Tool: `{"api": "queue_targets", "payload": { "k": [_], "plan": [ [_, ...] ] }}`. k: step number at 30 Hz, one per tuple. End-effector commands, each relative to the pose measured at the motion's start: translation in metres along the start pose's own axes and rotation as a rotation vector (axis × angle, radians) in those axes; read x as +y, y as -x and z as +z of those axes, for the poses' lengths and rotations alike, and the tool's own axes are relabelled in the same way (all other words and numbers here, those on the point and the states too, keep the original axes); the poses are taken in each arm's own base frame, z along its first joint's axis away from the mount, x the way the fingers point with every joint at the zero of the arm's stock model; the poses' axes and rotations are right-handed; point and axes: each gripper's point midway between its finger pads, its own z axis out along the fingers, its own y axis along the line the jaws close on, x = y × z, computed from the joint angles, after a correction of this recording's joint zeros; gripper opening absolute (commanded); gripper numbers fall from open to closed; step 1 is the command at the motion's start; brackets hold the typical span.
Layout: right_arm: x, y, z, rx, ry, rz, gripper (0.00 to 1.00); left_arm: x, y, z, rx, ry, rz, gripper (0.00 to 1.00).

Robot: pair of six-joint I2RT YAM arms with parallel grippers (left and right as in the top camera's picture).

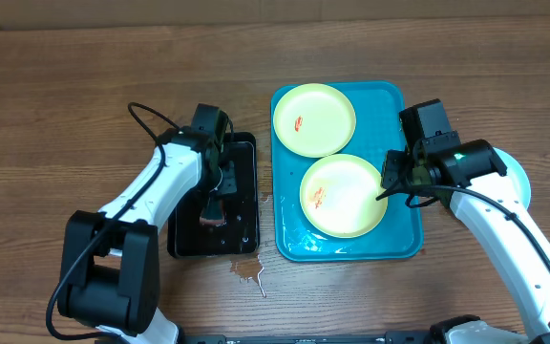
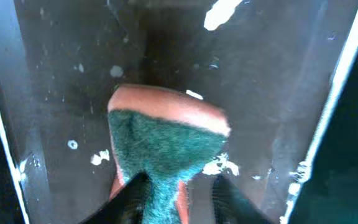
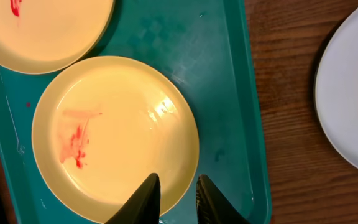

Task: Clean dirty plates on tray and stack at the side
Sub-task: 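Grasp the sponge on the black tray with left gripper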

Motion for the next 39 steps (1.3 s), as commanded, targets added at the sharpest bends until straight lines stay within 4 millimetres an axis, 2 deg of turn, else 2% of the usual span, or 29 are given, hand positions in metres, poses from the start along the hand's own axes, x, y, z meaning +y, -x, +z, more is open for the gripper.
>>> {"api": "queue_targets", "payload": {
  "k": [1,2,4,5,9,10,15,22,25,31,36,39],
  "plan": [
    [0.003,0.004,-0.004,-0.013,0.018,0.003,0.22,0.013,-0.010,0.011,0.016,0.062,0.025,0.59],
    [0.004,0.004,-0.004,-0.012,0.022,0.003,0.22,0.014,-0.011,0.013,0.018,0.064,0.030,0.65],
    [0.004,0.004,-0.004,-0.012,0.022,0.003,0.22,0.016,-0.012,0.014,0.019,0.070,0.032,0.63],
    [0.004,0.004,-0.004,-0.012,0.022,0.003,0.22,0.016,-0.012,0.014,0.019,0.070,0.033,0.55],
    [0.004,0.004,-0.004,-0.012,0.022,0.003,0.22,0.015,-0.010,0.014,0.009,0.066,0.035,0.10],
    [0.004,0.004,-0.004,-0.011,0.022,0.003,0.21,0.014,-0.009,0.014,0.006,0.065,0.036,0.04],
    [0.002,0.000,-0.004,0.003,0.016,0.002,0.21,0.015,-0.010,0.009,0.020,0.070,0.045,0.04],
    [0.001,-0.002,-0.004,0.013,0.011,0.002,0.21,0.011,-0.001,-0.021,0.032,0.075,0.046,0.04],
    [0.000,-0.004,-0.004,0.020,0.007,0.001,0.21,0.011,0.002,-0.025,0.024,0.076,0.046,0.04],
    [0.000,-0.004,-0.004,0.022,0.007,0.002,0.21,0.011,0.005,-0.010,0.001,0.075,0.045,0.04],
    [0.000,-0.005,-0.004,0.023,0.006,0.002,0.21,0.015,-0.005,0.017,0.008,0.077,0.027,0.04],
    [0.000,-0.005,-0.004,0.025,0.005,0.002,0.21,0.016,-0.010,0.026,0.031,0.082,0.025,0.04]
  ]
}}
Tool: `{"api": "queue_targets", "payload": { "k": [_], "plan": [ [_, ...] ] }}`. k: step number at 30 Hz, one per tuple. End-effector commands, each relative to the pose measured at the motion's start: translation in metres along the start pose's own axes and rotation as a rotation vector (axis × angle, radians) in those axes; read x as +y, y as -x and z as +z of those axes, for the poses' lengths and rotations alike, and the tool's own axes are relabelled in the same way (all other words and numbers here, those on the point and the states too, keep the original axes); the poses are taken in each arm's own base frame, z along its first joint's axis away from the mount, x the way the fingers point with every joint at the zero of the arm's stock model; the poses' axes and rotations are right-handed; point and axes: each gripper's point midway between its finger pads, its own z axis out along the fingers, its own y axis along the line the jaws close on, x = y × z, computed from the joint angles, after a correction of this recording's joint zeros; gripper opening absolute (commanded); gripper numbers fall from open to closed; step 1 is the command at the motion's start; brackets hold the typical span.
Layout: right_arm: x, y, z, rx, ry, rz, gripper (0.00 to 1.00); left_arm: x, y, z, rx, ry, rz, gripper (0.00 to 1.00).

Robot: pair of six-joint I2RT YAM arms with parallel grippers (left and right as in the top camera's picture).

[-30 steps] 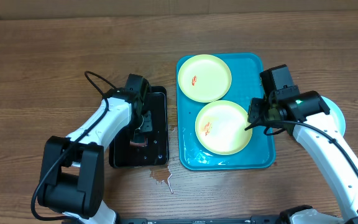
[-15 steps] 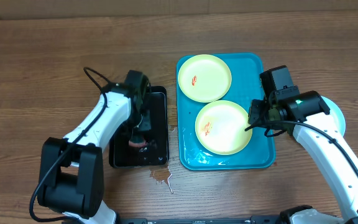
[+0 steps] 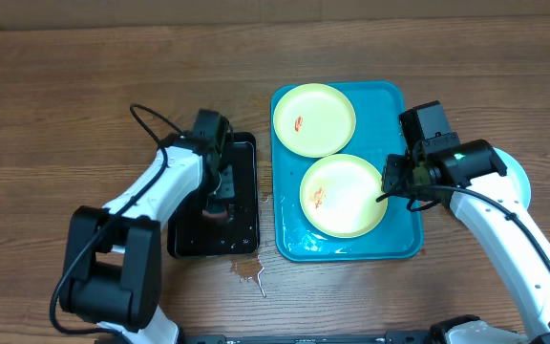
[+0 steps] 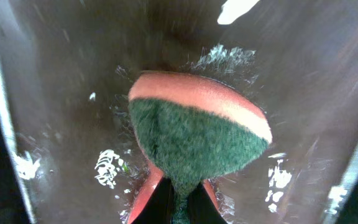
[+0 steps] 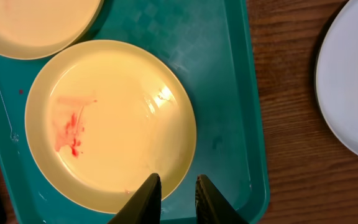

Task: Clean dirty plates on tray and stack at the side
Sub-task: 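Grasp the sponge on the black tray with left gripper, then scrub the lower yellow plate with the sponge in left gripper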

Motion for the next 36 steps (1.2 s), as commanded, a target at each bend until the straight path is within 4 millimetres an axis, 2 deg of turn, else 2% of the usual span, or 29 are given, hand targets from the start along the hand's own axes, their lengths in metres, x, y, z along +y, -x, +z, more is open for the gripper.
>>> {"api": "queue_targets", "payload": {
  "k": [1,5,10,16,20,22,23,28,29,31,36],
  "plan": [
    [0.002,0.005,-0.004,-0.016,0.013,0.003,0.21,0.005,-0.010,0.012,0.043,0.028,0.001,0.04],
    [0.000,0.002,-0.004,-0.005,0.005,0.126,0.21,0.003,-0.006,-0.002,0.055,0.025,0.001,0.04],
    [-0.009,0.001,0.005,-0.016,-0.029,0.269,0.24,-0.008,0.013,-0.044,0.052,-0.007,0.012,0.04],
    [-0.005,-0.004,0.019,0.034,0.008,0.150,0.31,-0.035,0.037,-0.100,0.004,-0.121,0.064,0.04],
    [-0.013,-0.004,0.034,0.074,-0.006,0.120,0.31,-0.066,0.046,-0.129,-0.046,-0.215,0.120,0.04],
    [-0.017,-0.001,0.042,0.091,0.003,0.116,0.31,-0.087,0.048,-0.137,-0.073,-0.273,0.155,0.04],
    [-0.015,0.000,0.048,0.109,0.036,0.095,0.31,-0.105,0.047,-0.141,-0.091,-0.314,0.178,0.04],
    [-0.005,-0.001,0.064,0.190,0.186,0.067,0.31,-0.158,0.044,-0.139,-0.139,-0.382,0.199,0.04],
    [-0.006,-0.004,0.070,0.217,0.204,0.068,0.32,-0.177,0.041,-0.134,-0.143,-0.402,0.209,0.04],
    [-0.008,-0.008,0.078,0.241,0.199,0.078,0.31,-0.198,0.036,-0.123,-0.131,-0.416,0.219,0.04],
    [-0.011,-0.021,0.102,0.284,0.189,0.054,0.31,-0.231,0.016,-0.081,-0.039,-0.415,0.230,0.04]
  ]
}}
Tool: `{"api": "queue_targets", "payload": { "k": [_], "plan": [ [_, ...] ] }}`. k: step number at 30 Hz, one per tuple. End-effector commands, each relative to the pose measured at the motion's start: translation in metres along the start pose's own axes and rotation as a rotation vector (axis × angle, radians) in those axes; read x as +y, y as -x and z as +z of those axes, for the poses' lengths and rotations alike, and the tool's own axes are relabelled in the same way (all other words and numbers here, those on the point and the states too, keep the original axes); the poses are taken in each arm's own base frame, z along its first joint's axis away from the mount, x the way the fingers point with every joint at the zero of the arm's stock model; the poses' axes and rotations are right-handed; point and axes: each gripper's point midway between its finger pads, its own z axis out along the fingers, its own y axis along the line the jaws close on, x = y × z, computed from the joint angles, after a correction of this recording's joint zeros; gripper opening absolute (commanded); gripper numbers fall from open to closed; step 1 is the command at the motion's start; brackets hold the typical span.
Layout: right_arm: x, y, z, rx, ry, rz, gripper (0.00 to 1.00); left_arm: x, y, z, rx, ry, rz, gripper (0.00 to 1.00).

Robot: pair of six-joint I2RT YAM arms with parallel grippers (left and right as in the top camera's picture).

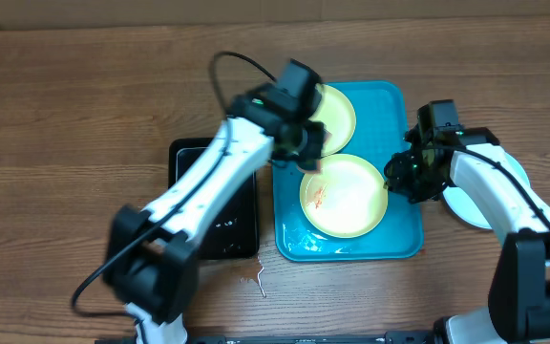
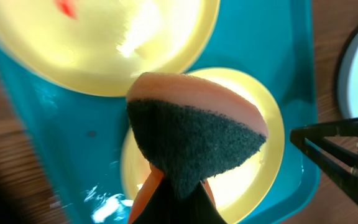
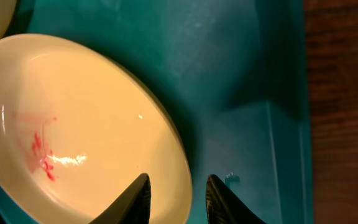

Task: Clean dirty plates on tray and stack at the side
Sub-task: 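Scrub the lower yellow plate with the sponge in left gripper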

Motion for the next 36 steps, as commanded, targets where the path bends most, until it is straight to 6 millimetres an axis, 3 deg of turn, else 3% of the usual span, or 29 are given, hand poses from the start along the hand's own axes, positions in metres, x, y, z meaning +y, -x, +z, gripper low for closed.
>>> {"api": "queue_targets", "payload": {
  "k": [1,7,14,23,28,32,36],
  "plan": [
    [-0.005,-0.013,0.024,0.055,0.010,-0.032,0.31,-0.009,-0.018,0.044,0.105,-0.011,-0.054,0.04],
    [-0.019,-0.019,0.053,0.037,-0.008,0.018,0.18,-0.002,-0.030,0.077,0.171,0.009,-0.063,0.04],
    [-0.020,-0.018,0.056,0.027,-0.004,0.015,0.04,-0.005,-0.040,0.093,0.219,-0.020,-0.066,0.04],
    [-0.021,-0.022,0.056,0.042,-0.010,0.019,0.04,-0.036,-0.063,0.121,0.236,-0.020,0.026,0.04],
    [-0.022,-0.024,0.056,0.053,-0.014,0.021,0.04,-0.011,-0.062,0.124,0.223,0.101,-0.077,0.04],
    [-0.022,-0.026,0.056,0.060,-0.017,0.023,0.04,0.036,-0.044,0.110,0.180,0.254,-0.144,0.04],
    [-0.023,-0.027,0.056,0.063,-0.018,0.024,0.04,0.066,-0.035,0.095,0.173,0.354,-0.171,0.04]
  ]
}}
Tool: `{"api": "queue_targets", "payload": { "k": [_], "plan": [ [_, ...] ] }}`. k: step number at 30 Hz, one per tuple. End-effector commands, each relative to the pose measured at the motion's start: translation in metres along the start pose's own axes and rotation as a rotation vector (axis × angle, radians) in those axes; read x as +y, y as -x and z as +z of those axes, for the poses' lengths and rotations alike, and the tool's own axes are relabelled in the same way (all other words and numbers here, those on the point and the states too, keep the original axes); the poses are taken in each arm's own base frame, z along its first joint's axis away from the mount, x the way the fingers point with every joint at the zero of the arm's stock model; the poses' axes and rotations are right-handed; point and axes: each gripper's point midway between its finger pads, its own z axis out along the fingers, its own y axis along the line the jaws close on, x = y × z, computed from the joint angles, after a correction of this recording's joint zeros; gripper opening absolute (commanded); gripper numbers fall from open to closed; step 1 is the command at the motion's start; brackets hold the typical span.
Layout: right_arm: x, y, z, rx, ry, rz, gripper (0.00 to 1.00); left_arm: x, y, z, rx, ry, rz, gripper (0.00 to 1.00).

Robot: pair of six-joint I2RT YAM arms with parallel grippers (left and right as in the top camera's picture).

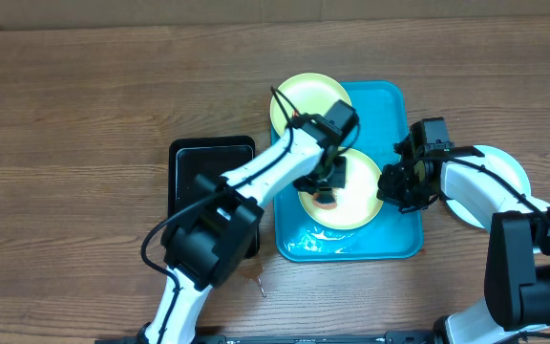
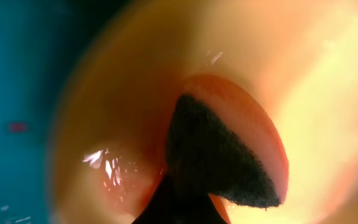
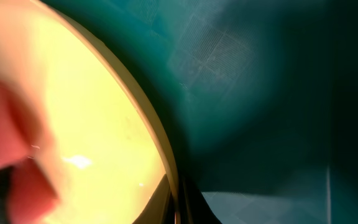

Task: Clean dirty plates on tray and stack at the side
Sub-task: 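Scrub the lower yellow plate with the sponge in left gripper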

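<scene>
Two yellow plates lie on the teal tray [image 1: 404,234]. The far plate [image 1: 299,100] carries a red stain. On the near plate [image 1: 359,208], my left gripper [image 1: 325,191] is shut on an orange sponge with a dark green scrub face [image 2: 229,155] and presses it onto the plate's left half [image 2: 328,74]. My right gripper [image 1: 387,186] is shut on that plate's right rim [image 3: 160,149], one finger on each side [image 3: 178,202]. The sponge hides the near plate's stain.
A black tray of water [image 1: 199,172] sits left of the teal tray, with a small spill [image 1: 248,272] on the wood below it. A white plate [image 1: 490,186] lies on the table at the right, partly under my right arm.
My left gripper and the sponge were above the tray between the two plates and are now down on the near plate. My right gripper, open astride the rim then, is now shut on it.
My left gripper first stood open around the sponge in the black water tray, then was shut on it there, then held it over the teal tray, and now presses it onto the near plate. My right gripper stayed at that plate's right edge, open, and now clamps the rim.
</scene>
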Motion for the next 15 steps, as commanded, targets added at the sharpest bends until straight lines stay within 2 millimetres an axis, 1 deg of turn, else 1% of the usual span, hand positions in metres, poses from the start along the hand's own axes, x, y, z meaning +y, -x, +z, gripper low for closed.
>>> {"api": "queue_targets", "payload": {
  "k": [1,2,4,5,7,10,12,13,15],
  "plan": [
    [-0.022,-0.021,0.013,0.066,-0.084,0.035,0.04,0.055,0.024,0.000,-0.049,0.184,-0.079,0.04],
    [-0.022,-0.021,0.013,0.067,-0.084,0.035,0.04,0.064,0.026,-0.004,-0.050,0.214,-0.068,0.04],
    [-0.022,-0.021,0.013,0.067,-0.084,0.035,0.04,0.071,0.025,-0.006,-0.043,0.240,-0.063,0.04],
    [-0.022,-0.021,0.013,0.067,-0.085,0.035,0.04,0.071,0.025,-0.006,-0.041,0.238,-0.059,0.04],
    [-0.022,-0.022,0.013,0.070,-0.086,0.036,0.04,0.061,0.027,-0.003,-0.036,0.187,-0.010,0.04],
    [-0.024,-0.023,0.013,0.075,-0.096,0.037,0.04,0.024,0.025,0.003,-0.011,0.012,0.115,0.04],
    [-0.025,-0.024,0.012,0.079,-0.105,0.035,0.04,-0.006,0.018,0.008,0.020,-0.132,0.175,0.04],
    [-0.026,-0.025,0.012,0.079,-0.112,0.035,0.04,-0.018,0.014,0.010,0.033,-0.182,0.193,0.04],
    [-0.028,-0.026,0.012,0.082,-0.121,0.036,0.04,-0.043,0.004,0.022,0.072,-0.276,0.225,0.04]
  ]
}}
